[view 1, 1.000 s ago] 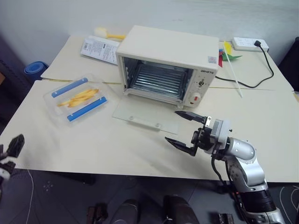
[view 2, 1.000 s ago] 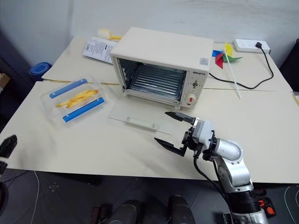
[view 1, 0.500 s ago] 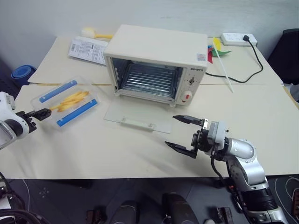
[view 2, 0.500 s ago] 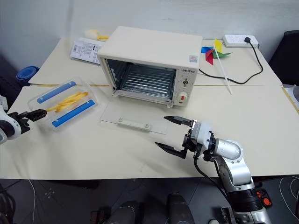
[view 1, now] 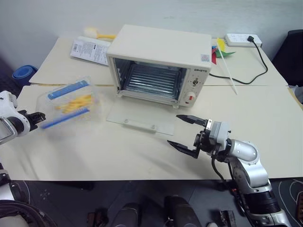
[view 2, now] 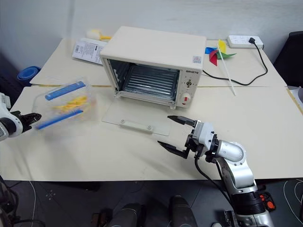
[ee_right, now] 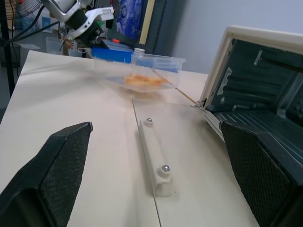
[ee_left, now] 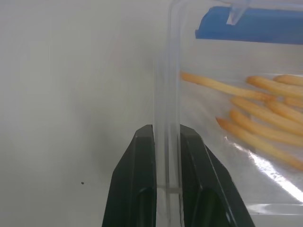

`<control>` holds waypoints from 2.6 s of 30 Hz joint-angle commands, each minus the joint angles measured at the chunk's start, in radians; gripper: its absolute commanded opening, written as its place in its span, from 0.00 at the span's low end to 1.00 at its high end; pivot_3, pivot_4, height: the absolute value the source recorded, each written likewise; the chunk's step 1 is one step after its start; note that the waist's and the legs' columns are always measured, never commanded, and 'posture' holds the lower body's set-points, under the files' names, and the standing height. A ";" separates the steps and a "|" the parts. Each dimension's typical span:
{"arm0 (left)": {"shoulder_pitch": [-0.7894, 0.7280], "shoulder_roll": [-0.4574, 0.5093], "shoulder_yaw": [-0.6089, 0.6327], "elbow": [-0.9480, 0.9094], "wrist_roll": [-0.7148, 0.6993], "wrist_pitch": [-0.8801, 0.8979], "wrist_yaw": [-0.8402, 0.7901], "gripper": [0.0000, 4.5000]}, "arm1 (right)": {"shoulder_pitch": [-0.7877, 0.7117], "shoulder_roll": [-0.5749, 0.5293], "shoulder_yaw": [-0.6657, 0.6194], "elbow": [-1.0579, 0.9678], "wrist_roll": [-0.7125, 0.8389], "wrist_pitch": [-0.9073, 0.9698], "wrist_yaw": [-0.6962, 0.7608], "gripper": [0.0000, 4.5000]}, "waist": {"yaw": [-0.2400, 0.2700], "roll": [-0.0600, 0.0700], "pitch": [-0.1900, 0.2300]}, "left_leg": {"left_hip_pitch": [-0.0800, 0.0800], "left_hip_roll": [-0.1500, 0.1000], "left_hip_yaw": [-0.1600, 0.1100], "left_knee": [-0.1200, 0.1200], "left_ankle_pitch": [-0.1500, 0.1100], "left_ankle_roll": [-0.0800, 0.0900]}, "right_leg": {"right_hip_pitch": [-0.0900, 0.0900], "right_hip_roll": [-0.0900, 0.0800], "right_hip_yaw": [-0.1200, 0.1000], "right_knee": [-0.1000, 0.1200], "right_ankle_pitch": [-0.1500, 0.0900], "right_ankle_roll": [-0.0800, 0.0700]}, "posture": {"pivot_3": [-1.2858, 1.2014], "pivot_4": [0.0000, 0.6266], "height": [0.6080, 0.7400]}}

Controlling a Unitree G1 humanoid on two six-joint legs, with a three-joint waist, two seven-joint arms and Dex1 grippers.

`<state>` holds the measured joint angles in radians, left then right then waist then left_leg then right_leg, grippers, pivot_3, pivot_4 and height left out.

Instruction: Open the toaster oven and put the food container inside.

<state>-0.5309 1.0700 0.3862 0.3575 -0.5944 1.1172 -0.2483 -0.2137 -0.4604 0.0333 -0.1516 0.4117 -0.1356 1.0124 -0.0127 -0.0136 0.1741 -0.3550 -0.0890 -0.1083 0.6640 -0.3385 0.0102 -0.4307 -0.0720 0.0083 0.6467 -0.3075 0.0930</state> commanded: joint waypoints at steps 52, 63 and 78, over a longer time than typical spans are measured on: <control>-0.020 -0.509 -0.311 -0.162 0.196 -0.777 -0.710 0.00 | -0.129 0.137 0.162 0.015 -0.234 0.289 -0.388 0.04 | 0.034 0.001 0.000 | -0.001 -0.005 -0.003 0.004 0.001 0.002 | 0.000 -0.004 -0.003 -0.003 0.001 0.001 | 0.52 0.24 1.00; -0.255 -0.688 -0.288 0.195 0.307 -1.004 -0.468 0.00 | -0.401 0.224 0.085 0.465 -0.359 0.070 -0.580 0.04 | -0.013 0.001 0.000 | -0.001 -0.004 0.000 0.003 0.002 0.001 | -0.004 -0.002 -0.002 0.002 0.001 0.001 | 0.52 0.24 1.00; -0.056 -0.467 -0.205 0.049 0.195 -1.054 -0.812 0.27 | -0.186 0.055 -0.010 0.127 -0.180 0.249 -0.363 0.03 | -0.042 0.002 0.000 | -0.008 -0.003 0.005 0.003 0.002 0.001 | -0.015 -0.004 -0.002 0.010 0.001 0.001 | 0.52 0.24 1.00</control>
<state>-0.6182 0.5553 0.1470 0.4839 -0.3598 0.0808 -0.9681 -0.4204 -0.3718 0.0561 0.0540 0.2005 0.0867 0.6086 -0.0544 -0.0120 0.1743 -0.3631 -0.0924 -0.1032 0.6668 -0.3370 0.0114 -0.4460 -0.0764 0.0059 0.6566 -0.3063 0.0938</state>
